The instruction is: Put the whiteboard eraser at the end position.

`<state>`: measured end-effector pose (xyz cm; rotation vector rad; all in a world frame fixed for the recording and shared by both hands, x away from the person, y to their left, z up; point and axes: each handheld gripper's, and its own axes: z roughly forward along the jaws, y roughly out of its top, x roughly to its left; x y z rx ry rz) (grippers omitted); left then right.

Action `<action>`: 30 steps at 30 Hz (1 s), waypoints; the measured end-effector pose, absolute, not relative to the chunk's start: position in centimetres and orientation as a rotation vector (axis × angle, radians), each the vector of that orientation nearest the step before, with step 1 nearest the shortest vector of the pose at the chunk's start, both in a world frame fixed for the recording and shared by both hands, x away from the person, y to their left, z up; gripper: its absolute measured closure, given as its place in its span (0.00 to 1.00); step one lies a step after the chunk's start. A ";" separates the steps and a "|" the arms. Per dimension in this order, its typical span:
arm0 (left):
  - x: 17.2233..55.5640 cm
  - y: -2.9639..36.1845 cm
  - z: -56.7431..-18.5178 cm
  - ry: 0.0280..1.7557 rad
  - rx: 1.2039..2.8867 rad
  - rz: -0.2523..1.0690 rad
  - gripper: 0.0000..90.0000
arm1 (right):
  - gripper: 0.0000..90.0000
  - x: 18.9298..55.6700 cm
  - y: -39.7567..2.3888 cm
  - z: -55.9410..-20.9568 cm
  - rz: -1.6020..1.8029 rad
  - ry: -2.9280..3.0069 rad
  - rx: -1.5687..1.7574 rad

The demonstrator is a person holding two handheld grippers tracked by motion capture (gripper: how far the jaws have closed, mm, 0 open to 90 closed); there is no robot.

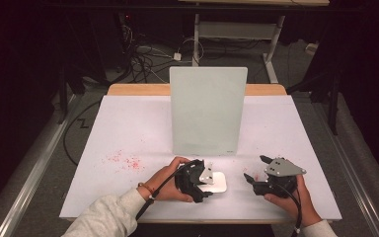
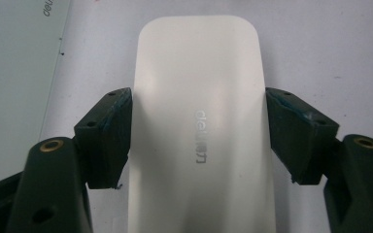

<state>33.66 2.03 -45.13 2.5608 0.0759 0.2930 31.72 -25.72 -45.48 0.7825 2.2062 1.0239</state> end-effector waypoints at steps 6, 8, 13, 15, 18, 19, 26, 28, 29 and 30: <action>33.3 3.3 -43.4 0.086 2.436 0.318 0.25 | 0.23 31.7 -25.8 -45.4 1.027 2.204 0.780; 33.3 3.7 -43.1 0.097 2.405 0.348 0.24 | 0.23 31.6 -25.7 -45.4 1.026 2.204 0.780; 33.5 4.7 -42.7 0.158 2.338 0.455 0.22 | 0.23 31.6 -25.6 -45.3 1.027 2.200 0.774; 33.6 5.2 -42.6 0.182 2.311 0.506 0.21 | 0.23 31.5 -25.6 -45.2 1.031 2.197 0.771; 33.7 5.8 -42.3 0.212 2.275 0.557 0.21 | 0.23 31.5 -25.6 -45.2 1.035 2.193 0.769; 33.7 6.1 -42.2 0.219 2.264 0.572 0.21 | 0.23 31.4 -25.6 -45.2 1.035 2.192 0.769; 33.9 8.5 -41.9 0.280 2.218 0.654 0.21 | 0.23 31.2 -25.6 -44.9 1.034 2.171 0.744; 33.9 9.3 -41.7 0.296 2.212 0.675 0.21 | 0.23 31.2 -25.7 -44.8 1.040 2.164 0.737; 33.9 9.6 -41.7 0.300 2.218 0.692 0.21 | 0.23 31.1 -25.7 -44.8 1.044 2.158 0.735; 33.9 10.0 -41.7 0.308 2.218 0.708 0.21 | 0.23 31.1 -25.7 -44.7 1.045 2.155 0.735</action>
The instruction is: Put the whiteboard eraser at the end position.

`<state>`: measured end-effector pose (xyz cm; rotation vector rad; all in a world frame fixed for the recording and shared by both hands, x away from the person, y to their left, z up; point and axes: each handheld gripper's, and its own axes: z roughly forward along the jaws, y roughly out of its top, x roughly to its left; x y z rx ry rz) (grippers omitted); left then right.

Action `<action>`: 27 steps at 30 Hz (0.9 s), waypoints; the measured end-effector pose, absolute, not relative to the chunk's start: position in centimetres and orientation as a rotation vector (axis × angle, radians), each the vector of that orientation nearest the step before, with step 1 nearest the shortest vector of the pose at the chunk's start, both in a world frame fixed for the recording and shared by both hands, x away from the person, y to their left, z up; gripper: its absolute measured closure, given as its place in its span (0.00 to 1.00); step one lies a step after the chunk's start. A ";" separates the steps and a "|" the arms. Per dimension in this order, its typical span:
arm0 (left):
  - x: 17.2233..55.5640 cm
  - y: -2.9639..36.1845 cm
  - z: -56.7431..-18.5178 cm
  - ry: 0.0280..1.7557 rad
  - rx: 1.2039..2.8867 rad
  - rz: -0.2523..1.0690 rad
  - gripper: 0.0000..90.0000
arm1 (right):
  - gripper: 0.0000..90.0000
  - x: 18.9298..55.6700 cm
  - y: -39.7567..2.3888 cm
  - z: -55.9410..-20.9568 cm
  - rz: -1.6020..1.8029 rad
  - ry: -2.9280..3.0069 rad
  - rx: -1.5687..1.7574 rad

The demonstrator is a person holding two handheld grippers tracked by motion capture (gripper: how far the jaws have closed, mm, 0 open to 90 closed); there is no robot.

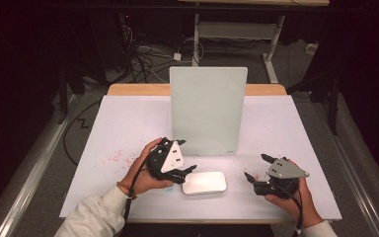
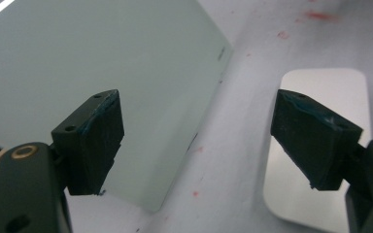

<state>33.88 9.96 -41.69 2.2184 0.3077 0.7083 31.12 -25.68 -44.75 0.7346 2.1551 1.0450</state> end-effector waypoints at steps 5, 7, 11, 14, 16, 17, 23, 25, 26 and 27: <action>33.7 11.6 -41.8 0.363 2.191 0.743 0.21 | 0.23 31.0 -25.8 -44.6 1.053 2.139 0.739; 33.6 12.1 -41.8 0.378 2.180 0.745 0.21 | 0.23 30.9 -25.7 -44.5 1.059 2.132 0.740; 33.2 13.2 -42.2 0.387 2.183 0.766 0.21 | 0.23 30.8 -25.7 -44.4 1.058 2.126 0.732; 32.9 14.1 -42.6 0.412 2.166 0.783 0.21 | 0.23 30.9 -25.8 -44.4 1.062 2.122 0.737; 32.7 14.7 -42.9 0.444 2.156 0.806 0.21 | 0.23 30.9 -25.9 -44.4 1.064 2.115 0.745; 32.6 15.0 -43.1 0.462 2.145 0.811 0.20 | 0.23 30.9 -25.9 -44.4 1.064 2.113 0.746; 32.3 17.4 -44.2 0.567 2.116 0.840 0.20 | 0.23 30.9 -26.0 -44.4 1.063 2.109 0.753; 32.1 18.1 -44.7 0.601 2.110 0.848 0.20 | 0.23 31.0 -26.0 -44.4 1.061 2.107 0.747; 32.0 18.4 -44.9 0.616 2.115 0.851 0.20 | 0.23 31.0 -26.0 -44.4 1.061 2.105 0.748; 31.9 18.7 -45.2 0.634 2.113 0.851 0.20 | 0.23 31.0 -26.1 -44.4 1.065 2.103 0.752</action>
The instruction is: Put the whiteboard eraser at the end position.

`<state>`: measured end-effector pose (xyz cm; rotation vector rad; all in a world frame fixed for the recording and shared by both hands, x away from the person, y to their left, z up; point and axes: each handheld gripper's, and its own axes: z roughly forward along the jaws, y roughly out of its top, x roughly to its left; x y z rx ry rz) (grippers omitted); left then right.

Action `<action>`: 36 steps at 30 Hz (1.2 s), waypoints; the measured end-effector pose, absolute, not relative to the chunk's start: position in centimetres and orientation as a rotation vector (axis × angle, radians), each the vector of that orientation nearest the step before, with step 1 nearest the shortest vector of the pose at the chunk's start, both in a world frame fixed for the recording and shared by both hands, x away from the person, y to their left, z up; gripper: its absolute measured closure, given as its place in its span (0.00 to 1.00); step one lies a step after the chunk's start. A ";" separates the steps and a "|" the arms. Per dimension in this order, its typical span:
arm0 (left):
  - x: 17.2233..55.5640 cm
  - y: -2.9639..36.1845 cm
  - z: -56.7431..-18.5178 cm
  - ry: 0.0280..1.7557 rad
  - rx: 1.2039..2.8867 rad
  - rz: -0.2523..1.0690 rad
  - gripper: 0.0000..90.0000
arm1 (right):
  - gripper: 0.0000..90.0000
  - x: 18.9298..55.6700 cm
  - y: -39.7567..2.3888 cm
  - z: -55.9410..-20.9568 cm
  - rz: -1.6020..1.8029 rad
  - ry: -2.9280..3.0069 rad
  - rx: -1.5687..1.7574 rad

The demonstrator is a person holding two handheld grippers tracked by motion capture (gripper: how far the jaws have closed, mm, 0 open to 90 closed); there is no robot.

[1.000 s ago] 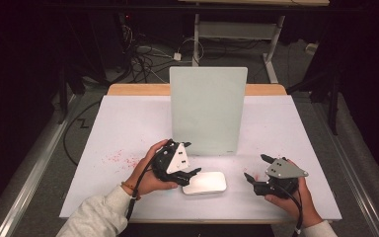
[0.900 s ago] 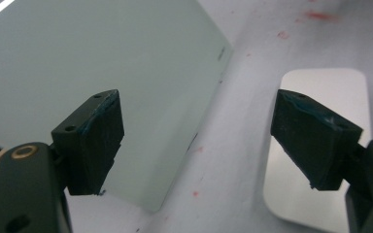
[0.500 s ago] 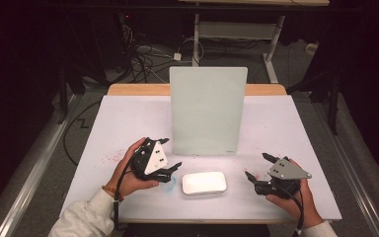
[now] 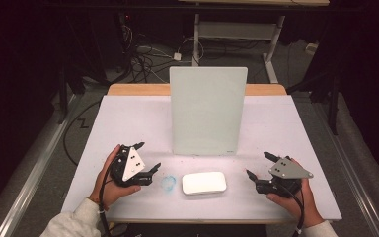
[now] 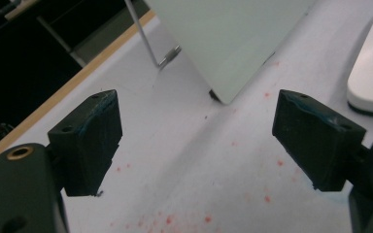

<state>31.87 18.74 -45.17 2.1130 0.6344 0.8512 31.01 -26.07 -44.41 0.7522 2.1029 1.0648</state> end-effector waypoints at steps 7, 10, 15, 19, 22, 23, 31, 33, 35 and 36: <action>30.9 20.2 -46.7 0.709 2.150 0.842 0.20 | 0.23 31.0 -26.1 -44.4 1.067 2.102 0.757; 30.5 20.5 -47.0 0.708 2.165 0.842 0.20 | 0.23 31.0 -26.1 -44.5 1.063 2.105 0.761; 30.5 20.6 -46.8 0.710 2.145 0.831 0.20 | 0.23 30.9 -26.1 -44.6 1.062 2.106 0.758; 30.7 20.5 -46.9 0.703 2.151 0.818 0.20 | 0.23 31.0 -26.0 -44.6 1.056 2.107 0.755; 30.6 20.4 -47.0 0.692 2.156 0.817 0.20 | 0.23 30.9 -26.0 -44.5 1.051 2.105 0.748; 30.5 20.4 -47.0 0.690 2.157 0.813 0.20 | 0.23 30.9 -25.9 -44.5 1.050 2.106 0.748; 30.5 20.7 -47.0 0.692 2.157 0.808 0.20 | 0.23 30.9 -25.4 -44.4 1.045 2.109 0.735; 30.5 20.7 -47.1 0.696 2.162 0.805 0.20 | 0.23 31.1 -25.4 -44.6 1.043 2.115 0.731; 30.5 20.7 -47.1 0.699 2.157 0.798 0.20 | 0.23 31.1 -25.4 -44.7 1.038 2.118 0.732; 30.6 20.7 -47.1 0.699 2.159 0.795 0.20 | 0.23 31.1 -25.4 -44.7 1.039 2.119 0.733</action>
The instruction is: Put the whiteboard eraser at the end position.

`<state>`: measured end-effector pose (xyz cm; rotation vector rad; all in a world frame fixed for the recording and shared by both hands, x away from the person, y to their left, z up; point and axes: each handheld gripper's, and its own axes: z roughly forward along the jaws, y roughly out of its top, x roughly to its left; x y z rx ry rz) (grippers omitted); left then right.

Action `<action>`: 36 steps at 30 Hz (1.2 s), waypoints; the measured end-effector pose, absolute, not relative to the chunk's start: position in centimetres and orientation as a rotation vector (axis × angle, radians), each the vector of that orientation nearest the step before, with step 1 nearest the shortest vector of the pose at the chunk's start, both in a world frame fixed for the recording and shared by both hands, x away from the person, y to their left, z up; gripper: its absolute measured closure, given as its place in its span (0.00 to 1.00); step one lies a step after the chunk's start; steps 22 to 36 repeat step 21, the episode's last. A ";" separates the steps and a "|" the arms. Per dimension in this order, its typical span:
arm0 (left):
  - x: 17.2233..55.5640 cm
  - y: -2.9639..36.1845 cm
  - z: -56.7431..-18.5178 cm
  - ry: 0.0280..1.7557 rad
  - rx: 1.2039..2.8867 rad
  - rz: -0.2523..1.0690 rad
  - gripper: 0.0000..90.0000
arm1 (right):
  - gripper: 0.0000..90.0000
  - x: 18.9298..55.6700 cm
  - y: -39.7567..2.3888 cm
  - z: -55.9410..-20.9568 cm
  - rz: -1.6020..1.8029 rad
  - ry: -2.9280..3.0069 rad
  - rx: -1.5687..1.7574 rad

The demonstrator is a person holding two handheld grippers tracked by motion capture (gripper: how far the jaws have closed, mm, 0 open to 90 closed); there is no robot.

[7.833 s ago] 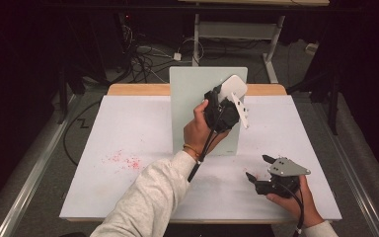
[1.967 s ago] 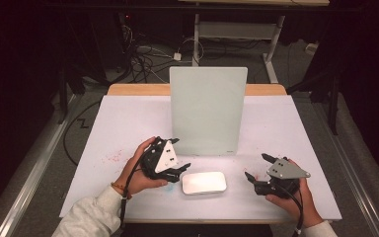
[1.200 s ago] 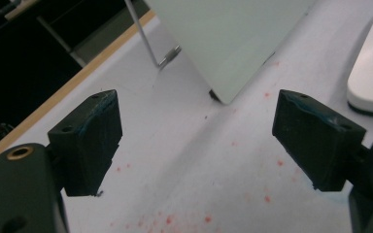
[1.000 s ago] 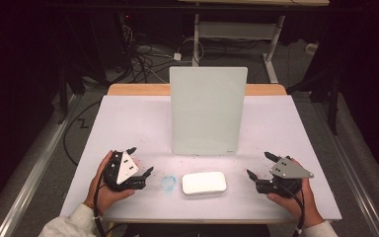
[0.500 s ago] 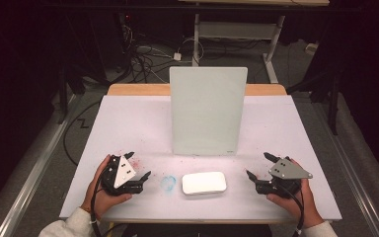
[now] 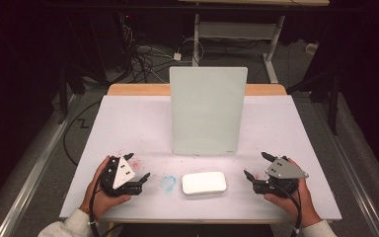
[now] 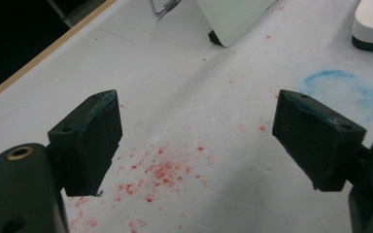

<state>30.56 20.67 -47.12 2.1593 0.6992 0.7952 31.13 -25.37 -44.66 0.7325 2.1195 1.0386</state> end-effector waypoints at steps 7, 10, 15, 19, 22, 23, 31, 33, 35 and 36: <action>30.8 20.6 -47.2 0.717 2.163 0.787 0.20 | 0.23 31.1 -25.4 -44.6 1.031 2.112 0.734; 31.0 20.6 -47.2 0.728 2.160 0.777 0.20 | 0.23 31.1 -25.4 -44.6 1.031 2.111 0.738; 31.2 20.4 -47.3 0.733 2.165 0.763 0.20 | 0.23 31.1 -25.6 -44.8 1.016 2.118 0.740; 31.4 20.4 -47.3 0.744 2.163 0.757 0.20 | 0.23 31.2 -25.5 -44.9 1.018 2.122 0.741; 31.6 20.4 -47.3 0.751 2.164 0.756 0.20 | 0.23 31.3 -25.5 -44.9 1.018 2.122 0.738; 31.6 20.4 -47.3 0.751 2.164 0.756 0.20 | 0.23 31.3 -25.5 -44.9 1.018 2.122 0.738; 31.6 20.4 -47.3 0.751 2.164 0.756 0.20 | 0.23 31.3 -25.5 -44.9 1.018 2.122 0.738; 31.6 20.4 -47.3 0.751 2.164 0.756 0.20 | 0.23 31.3 -25.5 -44.9 1.018 2.122 0.738; 31.6 20.4 -47.3 0.751 2.164 0.756 0.20 | 0.23 31.3 -25.5 -44.9 1.018 2.122 0.738; 31.6 20.4 -47.3 0.751 2.164 0.756 0.20 | 0.23 31.3 -25.5 -44.9 1.018 2.122 0.738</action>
